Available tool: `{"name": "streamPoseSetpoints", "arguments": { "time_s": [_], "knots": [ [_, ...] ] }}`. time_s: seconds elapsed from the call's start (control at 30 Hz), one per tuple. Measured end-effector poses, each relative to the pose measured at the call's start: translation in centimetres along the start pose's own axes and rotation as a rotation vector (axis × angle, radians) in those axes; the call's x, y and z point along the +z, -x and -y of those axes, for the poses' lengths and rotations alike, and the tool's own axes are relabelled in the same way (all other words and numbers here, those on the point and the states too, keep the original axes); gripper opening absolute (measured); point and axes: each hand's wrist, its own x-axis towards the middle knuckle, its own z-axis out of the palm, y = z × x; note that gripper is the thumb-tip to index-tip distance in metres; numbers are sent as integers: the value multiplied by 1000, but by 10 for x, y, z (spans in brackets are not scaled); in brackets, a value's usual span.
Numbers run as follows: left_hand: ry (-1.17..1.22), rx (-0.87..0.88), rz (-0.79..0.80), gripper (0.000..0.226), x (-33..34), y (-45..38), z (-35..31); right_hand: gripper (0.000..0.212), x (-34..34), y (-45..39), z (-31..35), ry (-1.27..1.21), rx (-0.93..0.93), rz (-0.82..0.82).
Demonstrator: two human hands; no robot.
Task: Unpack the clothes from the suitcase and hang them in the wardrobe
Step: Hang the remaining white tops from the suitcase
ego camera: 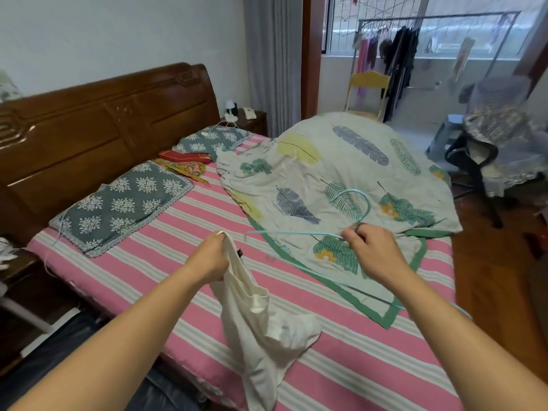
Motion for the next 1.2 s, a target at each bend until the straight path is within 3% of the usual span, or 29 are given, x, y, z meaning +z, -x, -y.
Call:
{"name": "streamPoseSetpoints", "arguments": {
  "time_s": [0.13, 0.23, 0.33, 0.4, 0.5, 0.63, 0.7, 0.77, 0.8, 0.87, 0.93, 1.03, 1.13, 1.2],
  "knots": [
    [-127, 68, 42, 50, 6, 6, -2, 36, -2, 16, 17, 77, -92, 126],
    [-176, 194, 78, 44, 9, 15, -18, 33, 12, 20, 35, 107, -157, 100],
    [-230, 247, 96, 72, 8, 31, -41, 31, 35, 26, 55, 131, -217, 171],
    [-175, 335, 34, 74, 4, 46, -58, 29, 49, 28, 59, 120, -266, 124],
    [-10, 565, -34, 70, -11, 70, -80, 27, 49, 25, 56, -140, -205, -94],
    [134, 815, -56, 64, -44, 96, -105, 30, 42, 33, 75, -486, -201, -41],
    [-25, 902, -282, 43, -64, 104, -109, 35, 34, 38, 88, -603, -194, -94],
    [-415, 899, -623, 34, -83, 102, -105, 30, 21, 35, 96, -748, -162, -120],
    [-556, 875, -677, 36, -91, 98, -101, 29, 15, 34, 100, -783, -161, -137],
    [-680, 850, -600, 43, -103, 92, -100, 30, 6, 33, 109, -779, -187, -152],
    [-657, 857, -501, 40, -108, 87, -99, 28, 6, 31, 116, -782, -192, -128],
    [-669, 837, -482, 31, -107, 88, -97, 25, 21, 23, 122, -684, -204, -59],
    [-577, 702, -535, 31, -99, 89, -88, 27, 47, 31, 114, -359, -346, -240],
    [-480, 620, -552, 33, -97, 91, -79, 25, 66, 61, 112, -412, -361, -400]
  ]
}}
